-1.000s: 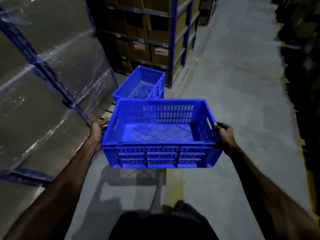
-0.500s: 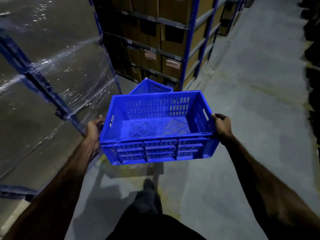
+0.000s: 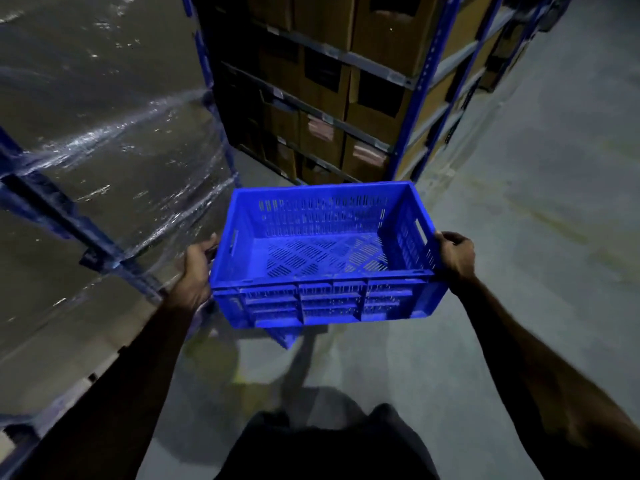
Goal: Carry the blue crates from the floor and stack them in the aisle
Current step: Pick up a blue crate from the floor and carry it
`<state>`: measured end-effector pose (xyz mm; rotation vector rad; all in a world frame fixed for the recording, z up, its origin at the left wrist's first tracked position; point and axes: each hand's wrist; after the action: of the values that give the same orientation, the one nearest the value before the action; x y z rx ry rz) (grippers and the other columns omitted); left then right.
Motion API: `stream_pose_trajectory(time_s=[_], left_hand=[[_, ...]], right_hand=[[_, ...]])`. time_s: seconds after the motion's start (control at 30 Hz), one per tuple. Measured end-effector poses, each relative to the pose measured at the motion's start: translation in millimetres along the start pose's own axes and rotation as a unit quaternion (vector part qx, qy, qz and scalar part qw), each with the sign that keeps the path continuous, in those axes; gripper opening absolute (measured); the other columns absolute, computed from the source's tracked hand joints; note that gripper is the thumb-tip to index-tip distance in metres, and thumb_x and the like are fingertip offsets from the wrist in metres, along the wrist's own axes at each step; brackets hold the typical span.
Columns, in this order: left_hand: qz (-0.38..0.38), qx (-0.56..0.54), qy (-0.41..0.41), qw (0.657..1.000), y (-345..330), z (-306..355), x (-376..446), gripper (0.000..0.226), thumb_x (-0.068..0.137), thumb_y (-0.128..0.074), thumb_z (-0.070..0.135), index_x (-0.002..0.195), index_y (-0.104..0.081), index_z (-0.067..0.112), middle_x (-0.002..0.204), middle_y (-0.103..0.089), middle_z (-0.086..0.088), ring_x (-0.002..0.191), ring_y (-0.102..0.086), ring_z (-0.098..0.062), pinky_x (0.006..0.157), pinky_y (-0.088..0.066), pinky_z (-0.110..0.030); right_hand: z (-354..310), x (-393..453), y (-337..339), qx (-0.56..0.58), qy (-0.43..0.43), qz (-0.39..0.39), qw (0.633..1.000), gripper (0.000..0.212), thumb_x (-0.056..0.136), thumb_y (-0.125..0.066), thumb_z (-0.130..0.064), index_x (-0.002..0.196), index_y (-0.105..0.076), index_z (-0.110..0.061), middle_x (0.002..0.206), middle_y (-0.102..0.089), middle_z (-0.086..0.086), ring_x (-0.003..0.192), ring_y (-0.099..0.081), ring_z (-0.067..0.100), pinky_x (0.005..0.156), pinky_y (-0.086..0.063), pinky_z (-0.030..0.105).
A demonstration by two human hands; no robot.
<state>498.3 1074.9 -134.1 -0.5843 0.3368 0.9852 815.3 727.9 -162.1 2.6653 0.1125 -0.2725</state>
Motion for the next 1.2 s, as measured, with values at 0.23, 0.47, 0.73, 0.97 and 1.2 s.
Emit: stream_pose_trajectory(time_s=[0.23,0.47,0.73,0.97,1.2], left_hand=[[0.114,-0.063,-0.021,0.991,-38,-26,46,0.055,0.102,-0.04,0.019,0.061,-0.077,0.017,0.069,-0.075,0.0,0.061,-0.069,-0.018,0.052,-0.055,-0.02],[0.242,-0.017,-0.042,0.969,-39,-54,56,0.041,0.087,-0.044,0.001,0.109,-0.073,0.019,0.084,-0.075,-0.001,0.067,-0.071,-0.017,0.068,-0.061,-0.039],[0.314,-0.035,-0.006,0.949,-14,-85,75,0.055,0.091,-0.036,-0.014,0.126,-0.066,0.017,0.095,-0.078,-0.002,0.076,-0.062,-0.021,0.065,-0.051,-0.032],[0.307,-0.051,0.012,0.95,-15,-108,117,0.067,0.084,-0.028,-0.017,0.131,-0.061,0.018,0.119,-0.07,-0.005,0.06,-0.06,-0.009,0.047,-0.043,-0.014],[0.301,-0.074,0.021,0.95,-8,-117,164,0.057,0.091,-0.031,-0.008,0.114,-0.07,0.026,0.104,-0.075,0.004,0.056,-0.054,-0.01,0.065,-0.046,-0.023]], right_hand=[[-36,130,-66,-0.016,0.071,-0.135,0.988,0.022,0.086,-0.063,-0.038,0.092,-0.074,-0.02,0.094,-0.076,0.005,0.088,-0.07,0.026,0.078,-0.059,0.048],[-48,231,-145,-0.037,0.14,-0.314,0.939,0.026,0.077,-0.052,-0.015,0.095,-0.069,-0.011,0.088,-0.066,0.002,0.083,-0.057,0.017,0.076,-0.047,0.033],[-57,266,-226,-0.046,0.142,-0.391,0.908,0.039,0.09,-0.044,0.021,0.086,-0.057,-0.015,0.063,-0.068,-0.019,0.06,-0.06,-0.01,0.068,-0.045,0.012],[-40,286,-275,-0.027,0.15,-0.382,0.912,0.044,0.088,-0.039,0.028,0.084,-0.051,-0.015,0.062,-0.067,-0.026,0.058,-0.06,-0.011,0.061,-0.046,0.009],[-13,327,-320,-0.051,0.183,-0.367,0.911,0.031,0.088,-0.051,0.015,0.095,-0.056,-0.014,0.074,-0.069,-0.018,0.066,-0.06,-0.016,0.071,-0.047,0.008]])
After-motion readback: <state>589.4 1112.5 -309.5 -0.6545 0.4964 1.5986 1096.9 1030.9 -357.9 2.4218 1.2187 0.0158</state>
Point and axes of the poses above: each hand's wrist, its own x-axis towards the middle knuckle, its own y-axis out of the back of the hand, z = x × y
